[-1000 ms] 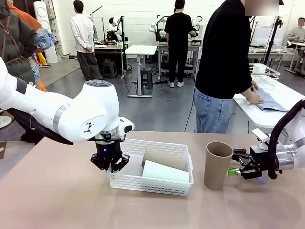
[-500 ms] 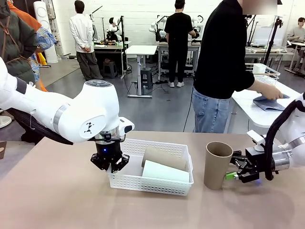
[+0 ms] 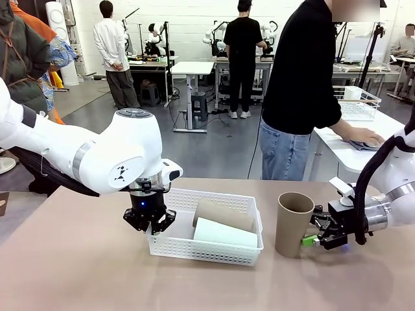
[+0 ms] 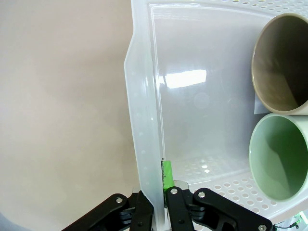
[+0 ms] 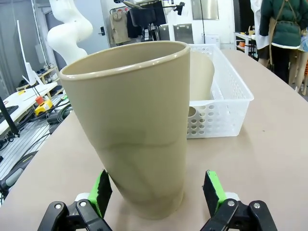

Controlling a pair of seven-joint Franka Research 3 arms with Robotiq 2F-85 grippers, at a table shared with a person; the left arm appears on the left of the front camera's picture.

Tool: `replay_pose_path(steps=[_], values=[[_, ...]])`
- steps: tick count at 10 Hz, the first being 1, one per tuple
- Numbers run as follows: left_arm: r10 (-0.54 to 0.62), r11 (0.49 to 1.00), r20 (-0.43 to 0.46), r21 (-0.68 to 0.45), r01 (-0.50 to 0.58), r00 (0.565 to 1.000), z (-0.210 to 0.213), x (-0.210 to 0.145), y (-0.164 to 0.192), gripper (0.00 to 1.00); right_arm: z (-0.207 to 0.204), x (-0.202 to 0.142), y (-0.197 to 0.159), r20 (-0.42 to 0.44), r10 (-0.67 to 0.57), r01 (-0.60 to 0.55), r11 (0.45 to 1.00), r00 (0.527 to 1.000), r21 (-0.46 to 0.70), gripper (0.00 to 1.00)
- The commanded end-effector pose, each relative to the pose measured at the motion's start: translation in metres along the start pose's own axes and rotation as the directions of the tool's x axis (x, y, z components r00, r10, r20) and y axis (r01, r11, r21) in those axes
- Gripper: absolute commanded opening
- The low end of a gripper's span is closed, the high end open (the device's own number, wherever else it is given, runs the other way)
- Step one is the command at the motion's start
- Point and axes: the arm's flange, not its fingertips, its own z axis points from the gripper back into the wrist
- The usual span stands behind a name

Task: Clean and organize the cups into the basket.
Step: Pick up the Reusable plastic cup from the right side of the table and stack it inside the Organizing basket in the center of the table.

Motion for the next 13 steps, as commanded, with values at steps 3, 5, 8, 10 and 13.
replay_pose_path(steps=[3,5,8,10,13], values=[[0.003,1.000,0.011,0.000,-0.003,1.000,0.001,-0.001,0.000,0.00,-0.019,0.002,-0.007,-0.017,-0.021,0.021,1.000,1.000,0.007,1.00],[0.003,1.000,0.011,0.000,-0.003,1.000,0.001,-0.001,0.000,0.00,-0.029,0.004,-0.007,-0.015,0.005,-0.004,0.999,1.000,0.053,1.00],[0.003,1.000,0.011,0.000,-0.003,1.000,0.001,-0.001,0.000,0.00,-0.035,0.005,-0.009,0.016,0.029,-0.031,0.993,0.999,0.118,1.00],[0.003,1.000,0.011,0.000,-0.003,1.000,0.001,-0.001,0.000,0.00,-0.035,0.005,-0.008,0.007,0.033,-0.034,0.989,0.999,0.144,0.40],[0.003,1.000,0.011,0.000,-0.003,1.000,0.001,-0.001,0.000,0.00,-0.029,0.007,-0.001,0.012,0.034,-0.035,0.992,0.999,0.118,0.35]])
